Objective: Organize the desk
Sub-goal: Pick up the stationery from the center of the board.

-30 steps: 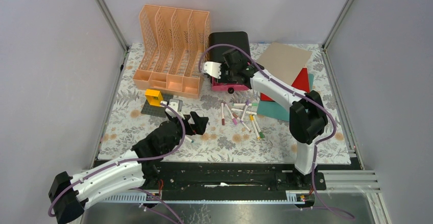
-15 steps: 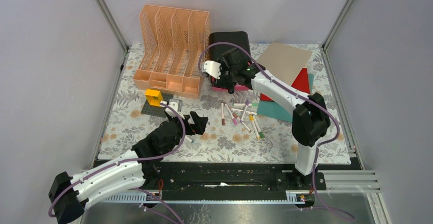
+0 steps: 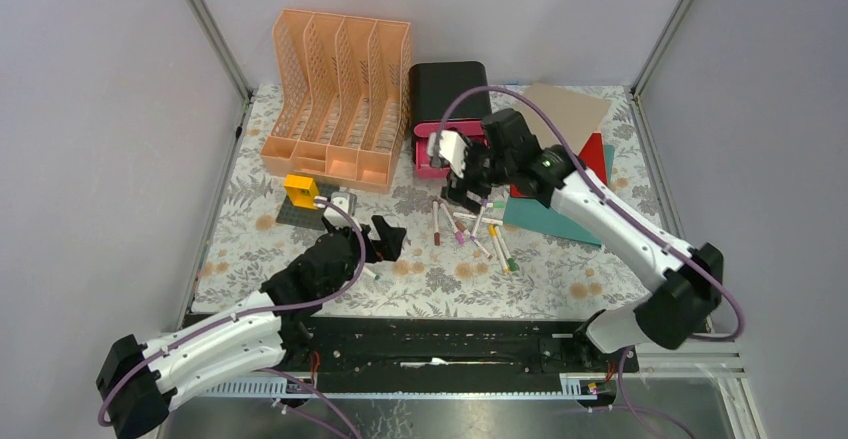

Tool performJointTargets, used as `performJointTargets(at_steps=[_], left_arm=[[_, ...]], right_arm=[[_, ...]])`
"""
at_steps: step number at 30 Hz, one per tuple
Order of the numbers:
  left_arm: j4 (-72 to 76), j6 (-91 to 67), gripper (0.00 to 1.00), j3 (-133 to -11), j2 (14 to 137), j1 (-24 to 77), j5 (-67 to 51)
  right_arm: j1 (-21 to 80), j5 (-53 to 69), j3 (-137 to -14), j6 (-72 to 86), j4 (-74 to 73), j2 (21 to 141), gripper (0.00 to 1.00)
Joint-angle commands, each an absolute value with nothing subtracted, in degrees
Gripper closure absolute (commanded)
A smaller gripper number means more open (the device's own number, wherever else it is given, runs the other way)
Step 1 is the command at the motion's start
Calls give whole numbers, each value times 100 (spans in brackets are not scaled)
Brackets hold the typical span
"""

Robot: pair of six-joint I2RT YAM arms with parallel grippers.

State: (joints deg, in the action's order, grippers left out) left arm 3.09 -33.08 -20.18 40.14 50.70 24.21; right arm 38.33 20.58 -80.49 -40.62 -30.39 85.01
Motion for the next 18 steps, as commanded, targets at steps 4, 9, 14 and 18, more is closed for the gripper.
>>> performJointTargets(at_steps=[4,9,14,18], left_arm=[[520,-3514,1,-1983,4182,4857,2194],[495,-3656,1,-2014,4423,4644,2018],[340,-3920,1,-2094,4654,4242,1748],[213,-4287,1,-2053,4767,3875,1505]], right_arm=[[3867,2854,-6504,-3998,-3182,6824,10],[3596,3241,-5670,-4104,-2849,6098,1],[3291,3457,-5409,-4123,-2751,6047,0],[3243,3388,-5313,-4211,-2751,6097,0]])
